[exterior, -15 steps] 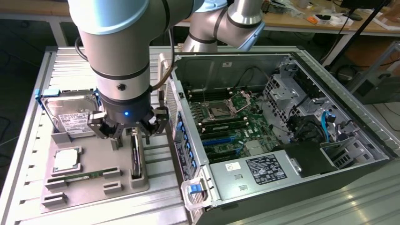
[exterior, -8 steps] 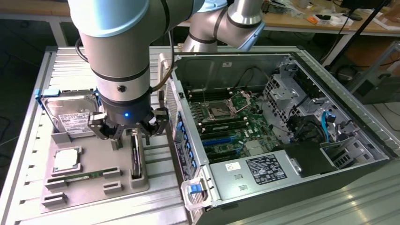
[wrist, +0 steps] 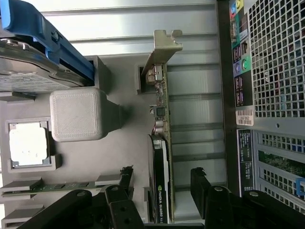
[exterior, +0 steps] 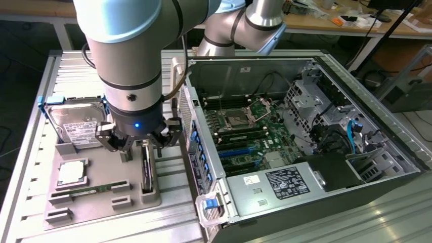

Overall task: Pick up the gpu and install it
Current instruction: 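Pick up the gpu and move the gpu toward the slot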

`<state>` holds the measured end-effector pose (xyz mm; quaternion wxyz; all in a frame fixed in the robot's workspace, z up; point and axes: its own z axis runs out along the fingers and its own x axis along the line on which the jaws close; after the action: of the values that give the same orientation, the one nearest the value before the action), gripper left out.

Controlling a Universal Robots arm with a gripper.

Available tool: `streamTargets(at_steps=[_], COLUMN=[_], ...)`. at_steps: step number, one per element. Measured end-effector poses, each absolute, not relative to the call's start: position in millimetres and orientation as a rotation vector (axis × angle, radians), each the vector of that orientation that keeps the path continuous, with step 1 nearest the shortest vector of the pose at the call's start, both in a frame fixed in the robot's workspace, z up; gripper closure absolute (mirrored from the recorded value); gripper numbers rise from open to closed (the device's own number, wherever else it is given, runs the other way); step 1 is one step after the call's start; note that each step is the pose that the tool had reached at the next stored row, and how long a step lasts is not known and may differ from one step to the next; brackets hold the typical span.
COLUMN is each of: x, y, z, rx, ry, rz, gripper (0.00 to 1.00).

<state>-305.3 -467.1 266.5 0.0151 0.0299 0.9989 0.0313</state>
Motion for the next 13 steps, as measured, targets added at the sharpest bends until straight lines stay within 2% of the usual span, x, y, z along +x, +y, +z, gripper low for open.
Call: streamTargets(at_steps=[13], x=[-305.3], y=[-467.1], z=[262.5], rx=[0.093], ry=[3.109], rz=[0.097], gripper=[0.4])
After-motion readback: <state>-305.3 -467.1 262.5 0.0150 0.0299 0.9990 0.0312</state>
